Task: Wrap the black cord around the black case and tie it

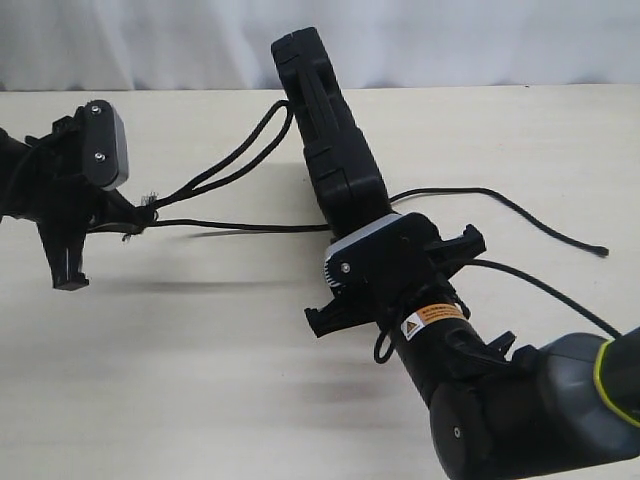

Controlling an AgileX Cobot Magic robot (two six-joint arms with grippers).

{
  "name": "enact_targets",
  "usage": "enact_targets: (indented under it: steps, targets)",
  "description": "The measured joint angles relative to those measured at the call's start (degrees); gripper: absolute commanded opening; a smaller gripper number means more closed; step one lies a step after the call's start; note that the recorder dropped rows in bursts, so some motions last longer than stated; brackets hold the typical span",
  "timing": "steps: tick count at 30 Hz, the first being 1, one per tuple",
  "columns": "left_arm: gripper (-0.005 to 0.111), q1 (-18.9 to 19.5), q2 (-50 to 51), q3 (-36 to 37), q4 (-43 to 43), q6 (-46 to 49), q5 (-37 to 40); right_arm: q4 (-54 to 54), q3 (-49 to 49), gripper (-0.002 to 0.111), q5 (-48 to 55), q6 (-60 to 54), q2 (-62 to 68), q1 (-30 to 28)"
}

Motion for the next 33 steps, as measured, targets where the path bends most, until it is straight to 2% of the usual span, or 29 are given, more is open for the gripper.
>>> enact_targets:
  steps: [11,26,33]
  targets:
    - [0.0,0.0,0.0,-3.1,0.1,-6.6,5.2,0.0,0.0,0.004,0.0,0.0,0.0,0.0]
    - [0.0,0.0,0.3,-3.1,0.0,-10.4,12.8,-0.3,0.0,0.004,0.0,0.1,0.0,0.0]
    - [0.0,0.0,4.0,-6.3,0.2,-14.1,19.6,-0.3,0.0,0.004,-0.1,0.1,0.0,0.0]
